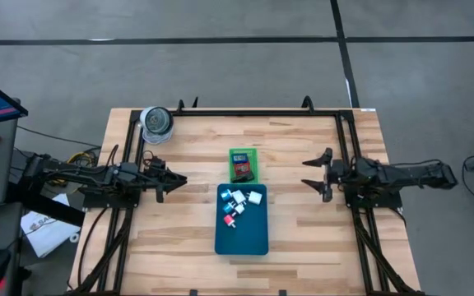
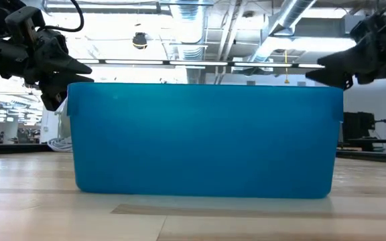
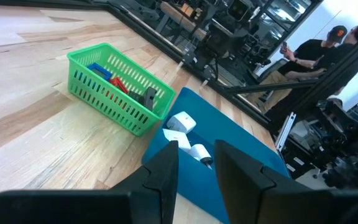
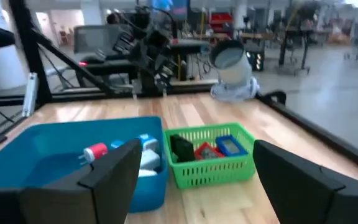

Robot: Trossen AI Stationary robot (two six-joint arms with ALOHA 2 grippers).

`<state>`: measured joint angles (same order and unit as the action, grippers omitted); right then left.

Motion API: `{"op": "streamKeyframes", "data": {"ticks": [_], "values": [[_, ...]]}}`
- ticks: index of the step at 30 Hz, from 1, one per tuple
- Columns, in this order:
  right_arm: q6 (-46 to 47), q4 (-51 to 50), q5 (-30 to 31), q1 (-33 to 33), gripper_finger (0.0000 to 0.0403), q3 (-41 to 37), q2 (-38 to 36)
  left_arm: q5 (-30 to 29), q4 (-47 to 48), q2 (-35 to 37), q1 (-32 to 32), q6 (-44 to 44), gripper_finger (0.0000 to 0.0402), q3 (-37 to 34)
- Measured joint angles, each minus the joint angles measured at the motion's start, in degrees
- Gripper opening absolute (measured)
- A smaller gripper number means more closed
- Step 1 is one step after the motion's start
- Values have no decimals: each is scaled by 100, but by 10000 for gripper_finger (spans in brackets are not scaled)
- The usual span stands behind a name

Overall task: Pick & Place Office items
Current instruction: Return to Home Position

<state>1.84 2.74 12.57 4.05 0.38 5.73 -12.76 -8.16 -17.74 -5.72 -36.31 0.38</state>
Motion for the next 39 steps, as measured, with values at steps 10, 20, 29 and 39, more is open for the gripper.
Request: {"op": "streamKeyframes", "data": {"ticks": [10,20,29,39], "values": [[161,-166,-1546,17,302,-2,-526,0,-2,0,0,2,99,0],[360,-201,-1267,-240,302,-4,-386,0,-1,0,1,2,99,0],[781,-201,-1260,-308,302,-7,-386,0,-2,0,2,0,99,0],[781,-203,-1258,-308,302,-7,-386,0,-2,0,0,0,99,0]]}}
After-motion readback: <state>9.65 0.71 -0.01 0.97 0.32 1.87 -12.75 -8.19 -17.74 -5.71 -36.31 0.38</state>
